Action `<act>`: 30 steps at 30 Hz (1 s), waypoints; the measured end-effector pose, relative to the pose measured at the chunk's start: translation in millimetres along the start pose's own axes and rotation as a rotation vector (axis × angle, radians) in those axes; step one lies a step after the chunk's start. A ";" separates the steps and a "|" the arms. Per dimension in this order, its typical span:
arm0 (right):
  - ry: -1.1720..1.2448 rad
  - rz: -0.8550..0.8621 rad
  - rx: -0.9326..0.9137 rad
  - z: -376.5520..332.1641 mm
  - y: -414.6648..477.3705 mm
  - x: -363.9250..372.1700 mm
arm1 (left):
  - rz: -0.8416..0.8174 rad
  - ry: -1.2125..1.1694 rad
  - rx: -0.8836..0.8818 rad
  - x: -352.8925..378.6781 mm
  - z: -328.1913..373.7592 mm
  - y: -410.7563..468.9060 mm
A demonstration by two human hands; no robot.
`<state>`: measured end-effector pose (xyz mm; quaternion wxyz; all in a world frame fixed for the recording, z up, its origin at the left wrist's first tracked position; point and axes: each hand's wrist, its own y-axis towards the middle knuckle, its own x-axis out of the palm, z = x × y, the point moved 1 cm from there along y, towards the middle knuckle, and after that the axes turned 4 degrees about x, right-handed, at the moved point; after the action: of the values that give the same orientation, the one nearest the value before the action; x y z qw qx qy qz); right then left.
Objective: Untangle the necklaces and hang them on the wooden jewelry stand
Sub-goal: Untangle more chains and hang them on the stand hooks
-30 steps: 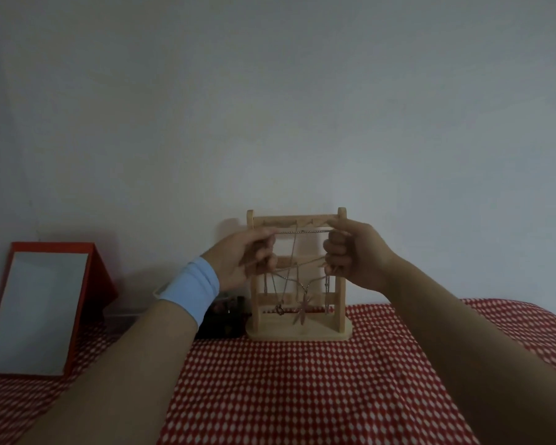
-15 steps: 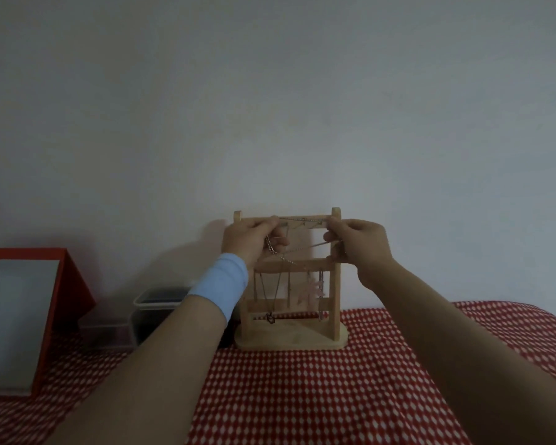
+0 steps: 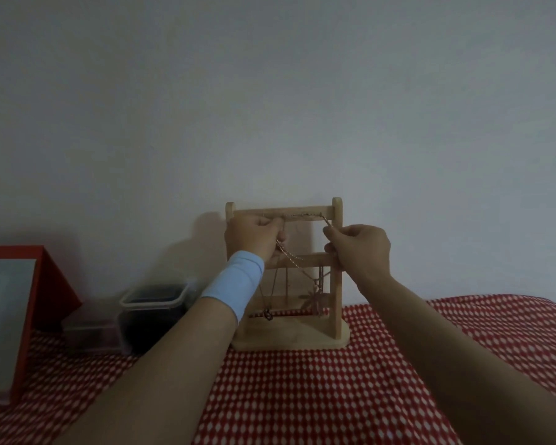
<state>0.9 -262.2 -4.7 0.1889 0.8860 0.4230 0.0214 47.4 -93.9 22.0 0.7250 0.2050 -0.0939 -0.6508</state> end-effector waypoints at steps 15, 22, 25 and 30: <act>-0.109 -0.150 -0.043 43.9 -41.5 14.2 | -0.349 0.177 -0.026 10.1 -31.0 -31.6; -0.215 -0.244 -0.034 64.3 -49.7 22.0 | -0.381 0.270 -0.005 6.1 -53.9 -42.3; -0.220 -0.285 -0.011 71.4 -50.9 26.5 | -0.376 0.312 0.020 5.0 -66.0 -43.5; -0.262 -0.306 0.011 79.8 -48.2 29.3 | -0.426 0.387 -0.007 4.4 -81.8 -46.3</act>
<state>-0.3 -237.7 -99.3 0.2385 0.8077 0.5244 -0.1255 39.1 -87.1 -71.5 0.5770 0.3380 0.0934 -0.7376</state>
